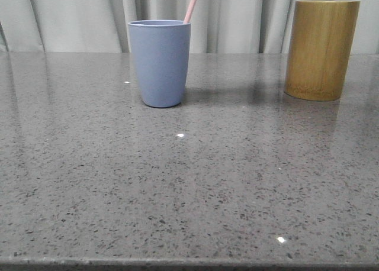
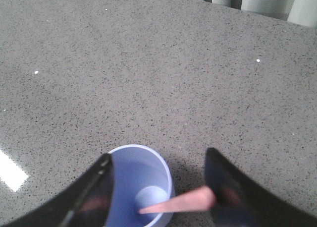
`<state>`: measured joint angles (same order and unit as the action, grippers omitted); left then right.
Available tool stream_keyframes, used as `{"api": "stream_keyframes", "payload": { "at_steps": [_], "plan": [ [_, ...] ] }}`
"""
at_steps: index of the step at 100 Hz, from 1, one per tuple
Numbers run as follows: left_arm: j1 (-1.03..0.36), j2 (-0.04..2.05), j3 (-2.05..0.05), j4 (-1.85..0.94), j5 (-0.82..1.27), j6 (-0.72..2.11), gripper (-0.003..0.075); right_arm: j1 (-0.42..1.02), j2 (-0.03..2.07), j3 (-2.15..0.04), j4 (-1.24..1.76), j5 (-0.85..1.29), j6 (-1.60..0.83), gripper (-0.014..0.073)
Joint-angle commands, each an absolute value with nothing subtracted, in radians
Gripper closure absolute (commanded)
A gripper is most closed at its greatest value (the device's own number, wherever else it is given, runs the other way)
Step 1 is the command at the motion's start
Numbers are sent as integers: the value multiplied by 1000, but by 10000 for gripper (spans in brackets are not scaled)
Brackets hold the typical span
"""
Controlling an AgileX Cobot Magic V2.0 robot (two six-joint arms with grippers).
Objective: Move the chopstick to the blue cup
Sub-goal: 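Open the right gripper to release the chopstick and withdraw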
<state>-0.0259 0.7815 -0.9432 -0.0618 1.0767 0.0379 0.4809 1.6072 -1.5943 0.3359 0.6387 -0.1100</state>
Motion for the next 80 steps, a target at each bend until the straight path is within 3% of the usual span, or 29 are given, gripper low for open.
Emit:
{"api": "stream_keyframes", "payload": {
  "at_steps": [1, 47, 80],
  "plan": [
    [-25, 777, -967, -65, 1025, 33, 152, 482, 1549, -1632, 353, 587, -118, 76],
    [-25, 777, -967, -65, 1023, 33, 152, 453, 1355, -1654, 63, 773, -35, 74],
    [-25, 777, -967, -65, 1023, 33, 152, 220, 1184, -1631, -28, 840, -35, 74]
  ]
}}
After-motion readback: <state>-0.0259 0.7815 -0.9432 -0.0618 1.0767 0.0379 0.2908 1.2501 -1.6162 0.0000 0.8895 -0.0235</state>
